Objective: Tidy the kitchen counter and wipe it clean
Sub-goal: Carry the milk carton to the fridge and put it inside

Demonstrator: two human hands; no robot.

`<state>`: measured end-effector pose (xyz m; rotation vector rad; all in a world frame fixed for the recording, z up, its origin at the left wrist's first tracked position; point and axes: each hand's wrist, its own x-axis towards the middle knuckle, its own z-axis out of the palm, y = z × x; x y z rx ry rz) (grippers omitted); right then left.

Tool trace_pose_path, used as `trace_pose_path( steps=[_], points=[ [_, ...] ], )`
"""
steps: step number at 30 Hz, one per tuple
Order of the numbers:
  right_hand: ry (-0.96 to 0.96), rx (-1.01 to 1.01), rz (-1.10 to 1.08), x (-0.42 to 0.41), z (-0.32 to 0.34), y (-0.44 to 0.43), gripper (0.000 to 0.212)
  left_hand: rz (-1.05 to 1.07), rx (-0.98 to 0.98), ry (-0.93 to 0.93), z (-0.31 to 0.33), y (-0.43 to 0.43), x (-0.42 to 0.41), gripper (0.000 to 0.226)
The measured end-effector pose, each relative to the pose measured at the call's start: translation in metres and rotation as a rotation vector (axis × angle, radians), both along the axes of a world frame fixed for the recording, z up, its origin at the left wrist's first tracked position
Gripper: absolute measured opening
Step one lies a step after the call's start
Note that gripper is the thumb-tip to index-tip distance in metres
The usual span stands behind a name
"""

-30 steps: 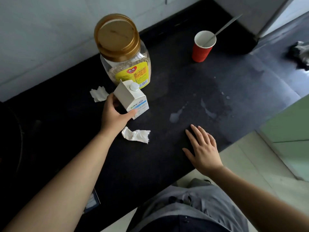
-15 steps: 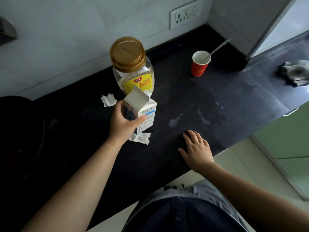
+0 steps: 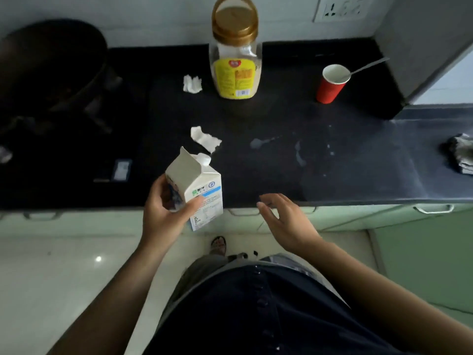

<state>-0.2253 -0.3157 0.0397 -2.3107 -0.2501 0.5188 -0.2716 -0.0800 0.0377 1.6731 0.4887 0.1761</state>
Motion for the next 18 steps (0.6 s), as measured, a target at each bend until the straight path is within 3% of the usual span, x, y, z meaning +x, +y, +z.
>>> trace_pose_path(
  steps=[5,12,18],
  points=[
    [0.071,0.006,0.241,-0.046,-0.011,-0.047,0.038,0.213,0.024,0.085,-0.008,-0.063,-0.112,0.069],
    [0.154,0.049,0.576,-0.13,-0.01,-0.045,0.023,0.441,0.128,0.261,0.007,-0.125,-0.274,0.072],
    [0.124,-0.045,1.03,-0.197,-0.015,-0.026,0.045,0.752,0.085,0.272,0.006,-0.159,-0.382,0.079]
  ],
)
